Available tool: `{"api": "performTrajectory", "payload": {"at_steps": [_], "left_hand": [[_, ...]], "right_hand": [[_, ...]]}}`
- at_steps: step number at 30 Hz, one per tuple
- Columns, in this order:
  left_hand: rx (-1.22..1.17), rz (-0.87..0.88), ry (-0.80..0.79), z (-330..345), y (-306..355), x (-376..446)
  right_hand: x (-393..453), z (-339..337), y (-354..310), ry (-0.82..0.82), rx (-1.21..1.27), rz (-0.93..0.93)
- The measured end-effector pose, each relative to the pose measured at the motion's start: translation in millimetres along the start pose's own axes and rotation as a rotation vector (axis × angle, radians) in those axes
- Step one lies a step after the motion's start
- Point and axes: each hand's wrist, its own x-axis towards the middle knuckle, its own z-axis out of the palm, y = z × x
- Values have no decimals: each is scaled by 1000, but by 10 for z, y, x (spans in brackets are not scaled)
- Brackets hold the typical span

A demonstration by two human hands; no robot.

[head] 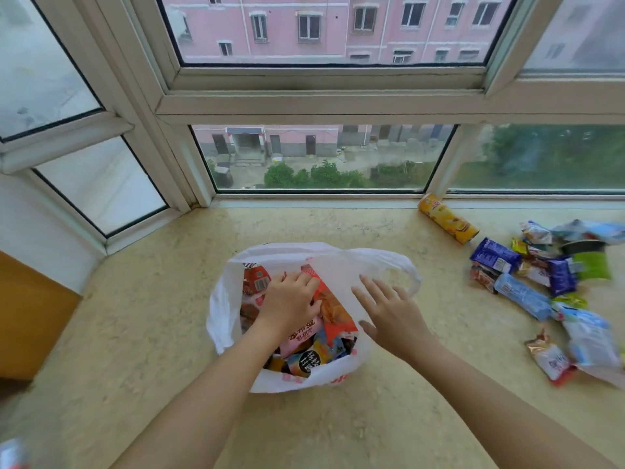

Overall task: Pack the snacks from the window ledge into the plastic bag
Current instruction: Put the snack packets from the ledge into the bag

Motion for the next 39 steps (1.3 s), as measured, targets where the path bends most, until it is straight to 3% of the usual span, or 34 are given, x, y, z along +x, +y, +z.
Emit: {"api": "performTrajectory", "payload": {"at_steps": [5, 12, 19, 33, 39], "left_hand": [[-102, 6, 131, -384, 379, 156], [-131, 114, 106, -689, 1095, 341], [-120, 213, 106, -720, 1744, 601], [-159, 151, 0, -526, 3512, 1372], [-160, 144, -15, -404, 3971, 1527]], "right_hand": [[-259, -396, 138, 167, 57, 163], [-975, -685, 524, 172, 49, 406], [-1597, -643, 1125, 160, 74, 531], [-2775, -260, 2681, 107, 130, 589], [-3121, -98, 3074, 78, 112, 601]]}}
